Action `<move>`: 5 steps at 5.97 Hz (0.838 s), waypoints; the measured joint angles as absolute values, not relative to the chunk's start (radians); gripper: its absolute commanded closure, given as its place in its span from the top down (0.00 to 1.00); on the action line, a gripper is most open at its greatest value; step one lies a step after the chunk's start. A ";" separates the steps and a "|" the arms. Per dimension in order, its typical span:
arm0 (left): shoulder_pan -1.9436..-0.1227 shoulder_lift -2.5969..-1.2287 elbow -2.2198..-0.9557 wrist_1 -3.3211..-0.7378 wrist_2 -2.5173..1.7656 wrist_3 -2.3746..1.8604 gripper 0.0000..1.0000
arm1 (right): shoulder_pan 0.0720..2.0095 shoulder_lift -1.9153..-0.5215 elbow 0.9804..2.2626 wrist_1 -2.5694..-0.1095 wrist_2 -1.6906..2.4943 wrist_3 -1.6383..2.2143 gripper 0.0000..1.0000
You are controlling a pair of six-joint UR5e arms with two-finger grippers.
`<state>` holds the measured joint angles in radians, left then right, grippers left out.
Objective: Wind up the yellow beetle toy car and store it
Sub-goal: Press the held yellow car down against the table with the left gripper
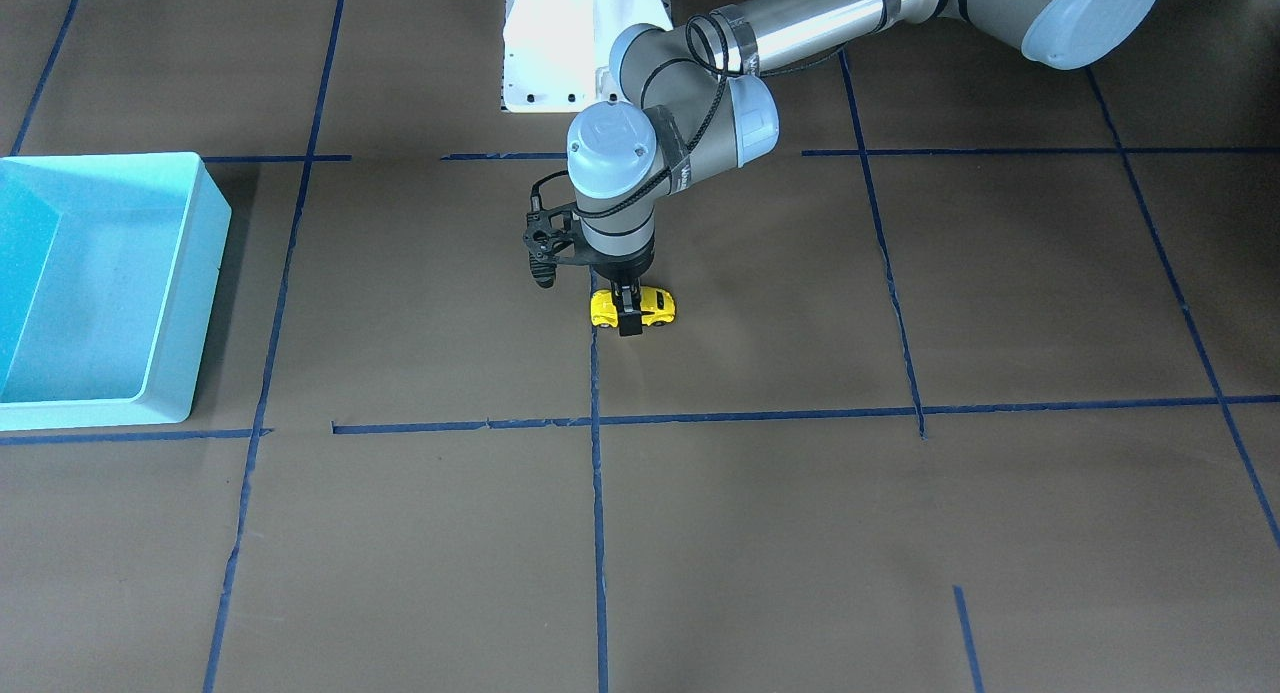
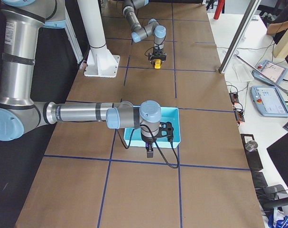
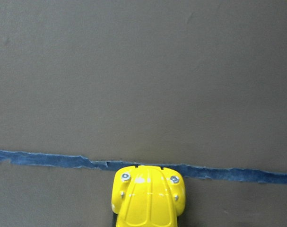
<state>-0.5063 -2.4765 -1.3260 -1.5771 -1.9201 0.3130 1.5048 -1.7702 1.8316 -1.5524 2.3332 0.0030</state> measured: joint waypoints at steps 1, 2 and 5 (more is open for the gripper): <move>-0.506 -2.476 -1.329 -1.573 -1.919 0.313 0.66 | 1.505 -1.770 1.832 -1.552 2.333 0.003 1.00; -0.507 -2.477 -1.335 -1.569 -1.920 0.313 0.65 | 1.505 -1.770 1.832 -1.552 2.333 0.003 1.00; -0.509 -2.467 -1.365 -1.560 -1.922 0.314 0.41 | 1.505 -1.770 1.832 -1.552 2.333 0.003 1.00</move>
